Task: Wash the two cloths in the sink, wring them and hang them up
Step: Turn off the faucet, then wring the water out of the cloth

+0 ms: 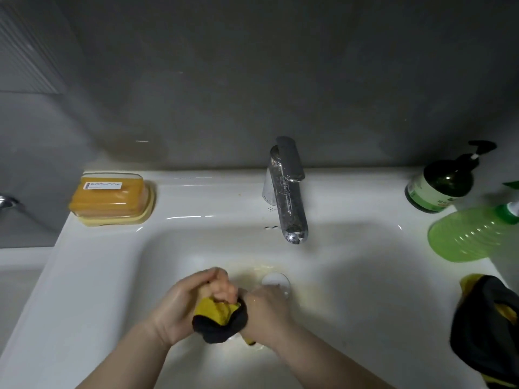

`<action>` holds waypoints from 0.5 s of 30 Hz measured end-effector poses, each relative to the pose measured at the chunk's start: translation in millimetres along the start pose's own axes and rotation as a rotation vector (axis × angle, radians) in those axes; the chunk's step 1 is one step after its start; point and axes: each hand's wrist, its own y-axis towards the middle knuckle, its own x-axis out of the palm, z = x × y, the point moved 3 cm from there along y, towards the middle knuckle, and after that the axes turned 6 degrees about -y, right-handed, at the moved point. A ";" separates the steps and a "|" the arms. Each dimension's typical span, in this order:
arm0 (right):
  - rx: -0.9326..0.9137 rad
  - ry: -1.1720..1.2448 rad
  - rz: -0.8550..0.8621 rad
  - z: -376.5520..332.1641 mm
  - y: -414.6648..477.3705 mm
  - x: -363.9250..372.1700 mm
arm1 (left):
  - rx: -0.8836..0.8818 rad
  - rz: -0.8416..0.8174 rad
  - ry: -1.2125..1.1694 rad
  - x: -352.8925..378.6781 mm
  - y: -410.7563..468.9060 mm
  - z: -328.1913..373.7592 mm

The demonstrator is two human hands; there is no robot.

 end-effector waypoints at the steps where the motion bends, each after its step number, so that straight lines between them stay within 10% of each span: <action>1: -0.017 -0.083 0.171 0.1 -1.7 -10.9 | 0.018 0.037 -0.162 -6.5 -2.3 -1.6; 8: -0.436 -0.313 0.755 -3.3 -7.4 -34.4 | -0.418 -0.194 -0.039 7.7 -36.2 -52.0; 11: -0.603 -0.396 0.569 -2.5 -6.4 -26.2 | -0.407 -0.106 0.472 9.2 -32.9 -48.2; 15: -0.308 -0.504 0.039 -2.6 -2.1 -19.4 | -0.219 0.108 1.376 8.6 -11.0 -36.0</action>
